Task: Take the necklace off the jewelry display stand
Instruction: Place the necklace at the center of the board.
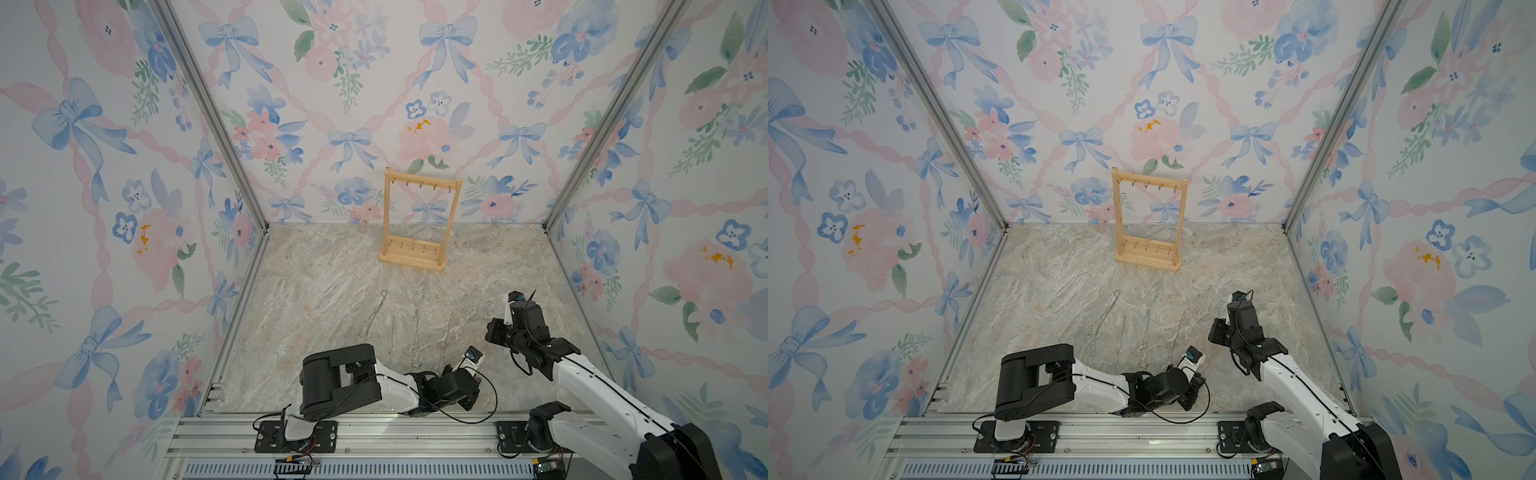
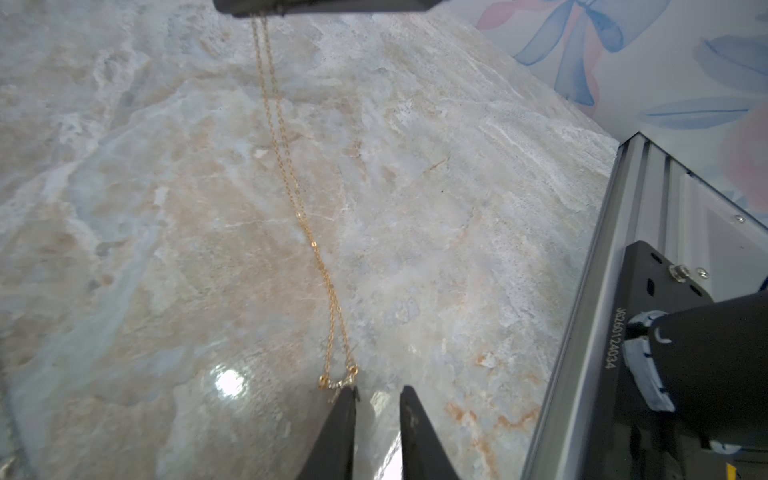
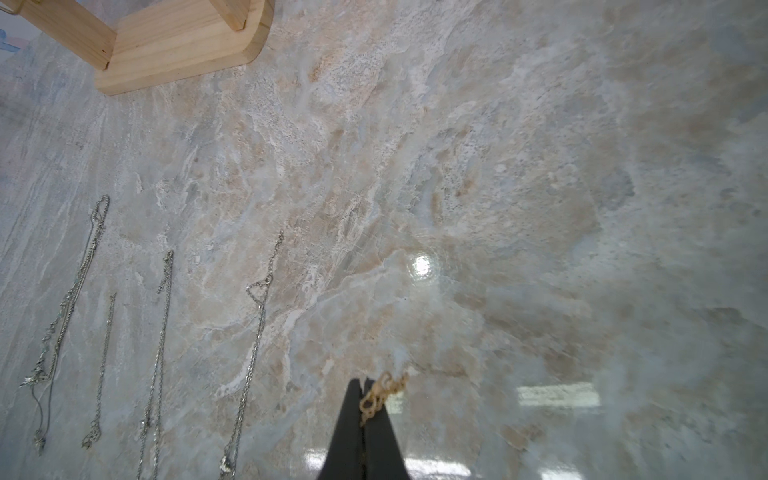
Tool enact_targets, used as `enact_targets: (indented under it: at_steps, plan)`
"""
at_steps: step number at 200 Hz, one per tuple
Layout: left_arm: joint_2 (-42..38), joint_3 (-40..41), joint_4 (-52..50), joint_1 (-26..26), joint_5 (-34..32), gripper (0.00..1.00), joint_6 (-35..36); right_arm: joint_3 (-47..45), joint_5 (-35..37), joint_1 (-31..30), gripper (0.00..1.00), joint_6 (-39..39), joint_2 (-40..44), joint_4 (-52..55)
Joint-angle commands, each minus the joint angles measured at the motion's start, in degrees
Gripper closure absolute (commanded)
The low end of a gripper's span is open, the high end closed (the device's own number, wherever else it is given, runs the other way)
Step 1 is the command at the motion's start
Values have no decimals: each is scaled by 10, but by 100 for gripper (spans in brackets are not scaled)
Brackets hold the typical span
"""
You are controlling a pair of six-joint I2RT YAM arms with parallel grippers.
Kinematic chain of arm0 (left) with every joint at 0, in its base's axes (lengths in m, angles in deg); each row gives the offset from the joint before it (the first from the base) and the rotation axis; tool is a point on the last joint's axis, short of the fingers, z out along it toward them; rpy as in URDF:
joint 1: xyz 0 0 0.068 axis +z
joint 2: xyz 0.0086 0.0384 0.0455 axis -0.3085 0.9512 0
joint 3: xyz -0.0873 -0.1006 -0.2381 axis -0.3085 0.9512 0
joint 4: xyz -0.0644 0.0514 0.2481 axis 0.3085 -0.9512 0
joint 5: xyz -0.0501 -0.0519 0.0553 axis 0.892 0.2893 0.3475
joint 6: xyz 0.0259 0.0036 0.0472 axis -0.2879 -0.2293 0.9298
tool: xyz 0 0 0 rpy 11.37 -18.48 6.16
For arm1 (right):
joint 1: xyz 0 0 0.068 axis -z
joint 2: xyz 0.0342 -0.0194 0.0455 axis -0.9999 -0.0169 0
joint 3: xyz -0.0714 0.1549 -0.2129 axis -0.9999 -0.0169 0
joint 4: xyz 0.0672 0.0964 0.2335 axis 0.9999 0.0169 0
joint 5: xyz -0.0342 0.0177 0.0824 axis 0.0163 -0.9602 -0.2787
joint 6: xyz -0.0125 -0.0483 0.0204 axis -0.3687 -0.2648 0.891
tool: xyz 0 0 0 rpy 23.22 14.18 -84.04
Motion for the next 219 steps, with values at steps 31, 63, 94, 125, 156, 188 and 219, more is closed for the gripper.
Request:
enact_targets:
  at_steps: [31, 63, 94, 125, 156, 188, 219]
  plan:
    - [4, -28, -9, 44, 74, 84, 26, 35, 1, 7, 100, -4, -42, -19]
    - [17, -37, -9, 55, 105, 86, 31, 55, 0, 10, 100, -6, -77, -21]
    - [30, -49, -9, 57, 125, 88, 32, 76, 0, 13, 100, -8, -113, -14]
    - [46, -52, -9, 59, 130, 88, 29, 93, -3, 13, 100, -10, -144, -8]
    - [57, -48, -9, 65, 130, 88, 21, 100, -5, 14, 99, -11, -162, -8]
    - [64, -44, -9, 67, 131, 89, 18, 105, -5, 14, 97, -11, -175, -9]
    - [65, -36, -9, 67, 129, 89, 12, 112, -8, 19, 94, -11, -198, -8]
